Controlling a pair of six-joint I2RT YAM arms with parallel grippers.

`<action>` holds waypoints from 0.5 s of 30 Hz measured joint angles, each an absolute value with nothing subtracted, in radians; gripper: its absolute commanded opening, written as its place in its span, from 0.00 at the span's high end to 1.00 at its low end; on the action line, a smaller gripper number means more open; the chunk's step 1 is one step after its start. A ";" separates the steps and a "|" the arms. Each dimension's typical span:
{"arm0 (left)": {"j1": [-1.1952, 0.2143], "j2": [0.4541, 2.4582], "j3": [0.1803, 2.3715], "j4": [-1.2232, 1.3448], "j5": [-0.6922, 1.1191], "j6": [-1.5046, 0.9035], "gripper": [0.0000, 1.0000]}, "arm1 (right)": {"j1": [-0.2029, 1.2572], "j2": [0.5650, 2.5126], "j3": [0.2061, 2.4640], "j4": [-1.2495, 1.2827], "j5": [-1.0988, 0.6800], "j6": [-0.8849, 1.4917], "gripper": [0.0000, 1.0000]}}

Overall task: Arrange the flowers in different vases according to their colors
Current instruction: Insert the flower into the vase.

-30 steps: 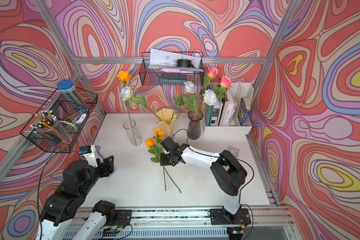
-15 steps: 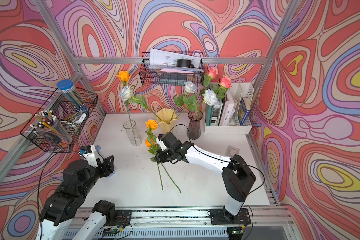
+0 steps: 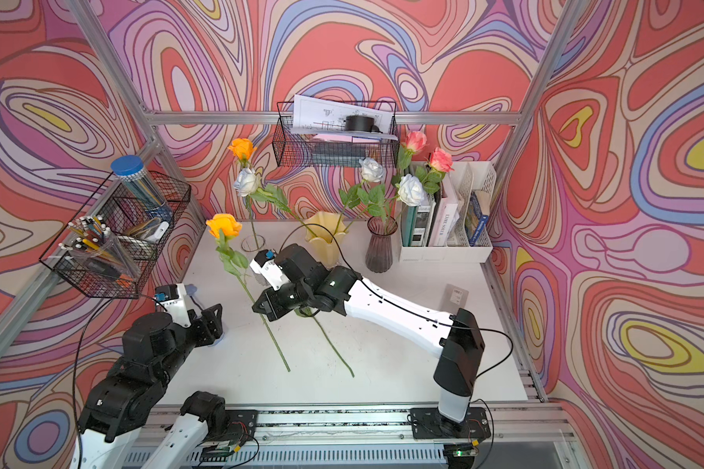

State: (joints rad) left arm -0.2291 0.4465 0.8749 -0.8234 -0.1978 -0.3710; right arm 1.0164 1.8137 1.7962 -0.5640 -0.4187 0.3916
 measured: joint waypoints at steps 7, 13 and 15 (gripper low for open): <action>-0.229 0.440 0.875 -0.823 -0.205 -0.371 0.28 | 1.016 2.007 2.157 -0.624 -0.434 0.254 1.00; -0.229 0.440 0.875 -0.823 -0.205 -0.371 0.28 | 1.017 2.093 2.289 -0.586 -0.389 0.116 1.00; -0.229 0.440 0.875 -0.823 -0.205 -0.371 0.28 | 1.017 2.112 2.310 -0.550 -0.362 0.070 1.00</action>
State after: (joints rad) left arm -0.2291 0.4400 0.8749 -0.8234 -0.2050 -0.3710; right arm 1.0168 2.1120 2.3100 -0.5503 -0.3618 0.0704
